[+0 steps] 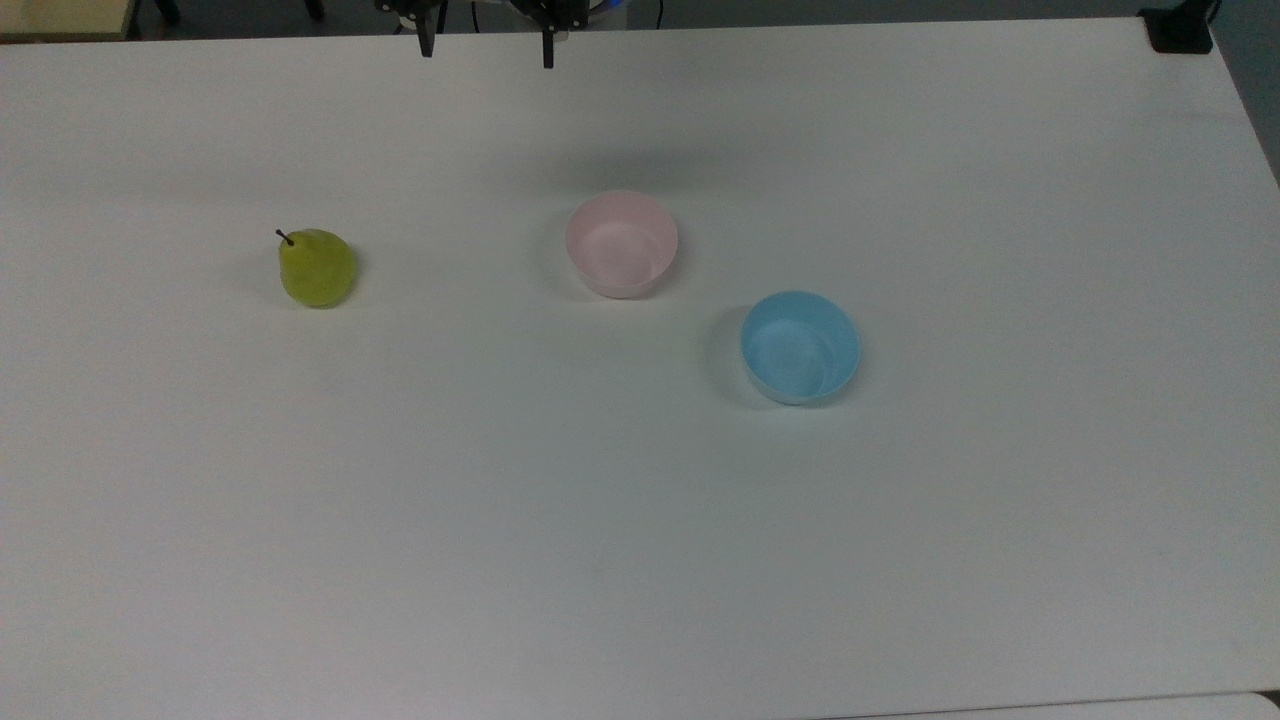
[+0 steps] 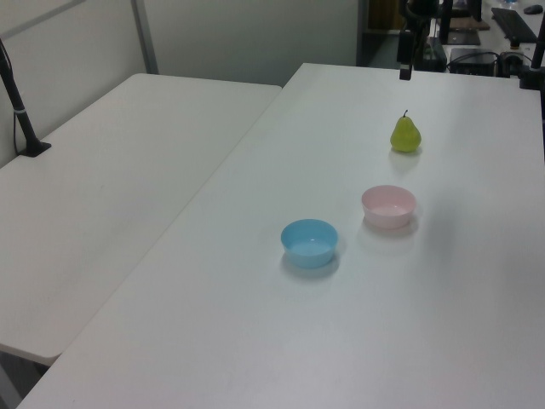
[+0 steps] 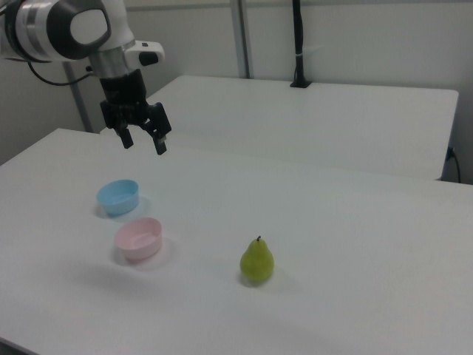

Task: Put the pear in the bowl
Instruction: 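Move the open gripper toward the green pear, then lower the gripper over the green pear and close on it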

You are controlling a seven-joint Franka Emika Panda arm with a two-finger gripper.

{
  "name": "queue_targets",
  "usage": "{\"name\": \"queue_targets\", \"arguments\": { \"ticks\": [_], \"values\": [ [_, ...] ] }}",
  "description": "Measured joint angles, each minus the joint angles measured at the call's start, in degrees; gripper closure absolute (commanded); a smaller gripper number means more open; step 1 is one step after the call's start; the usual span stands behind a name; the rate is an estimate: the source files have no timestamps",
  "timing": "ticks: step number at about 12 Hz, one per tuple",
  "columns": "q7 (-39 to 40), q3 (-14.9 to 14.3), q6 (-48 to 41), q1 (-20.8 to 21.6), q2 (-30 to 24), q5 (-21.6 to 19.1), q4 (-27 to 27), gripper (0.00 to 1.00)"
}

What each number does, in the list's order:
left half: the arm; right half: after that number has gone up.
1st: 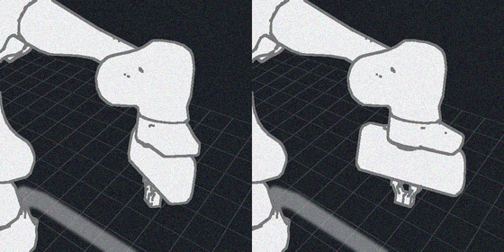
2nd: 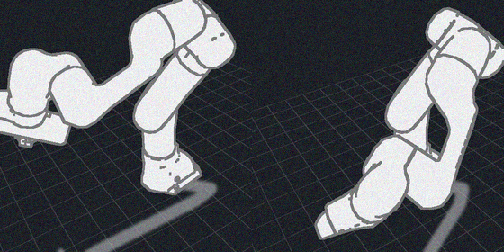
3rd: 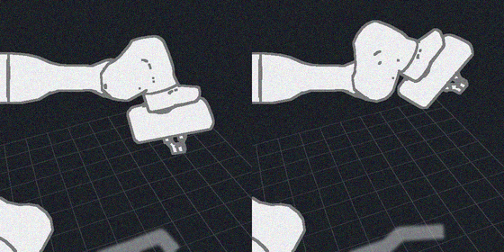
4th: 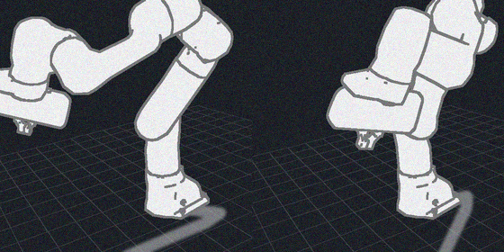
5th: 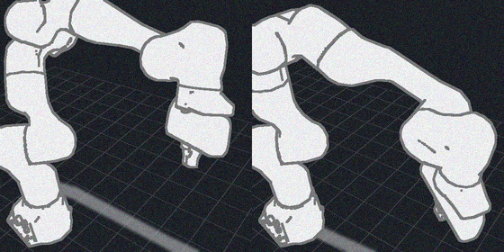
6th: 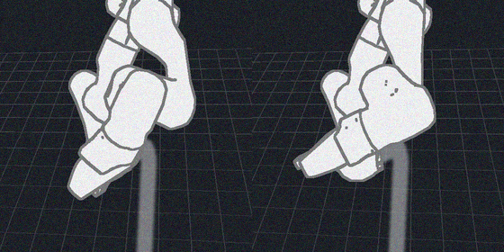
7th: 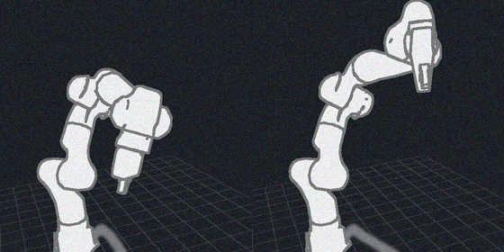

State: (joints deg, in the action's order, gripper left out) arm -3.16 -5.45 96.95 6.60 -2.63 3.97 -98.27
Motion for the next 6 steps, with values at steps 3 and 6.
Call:
{"name": "queue_targets", "arguments": {
  "ticks": [3, 6],
  "values": [
    [3.22, -0.26, 0.00, -1.89, 0.85, 0.00, 0.02, 0.00],
    [13.26, -0.68, 0.07, -7.21, 2.43, 0.01, 0.10, 0.00]
  ]
}}
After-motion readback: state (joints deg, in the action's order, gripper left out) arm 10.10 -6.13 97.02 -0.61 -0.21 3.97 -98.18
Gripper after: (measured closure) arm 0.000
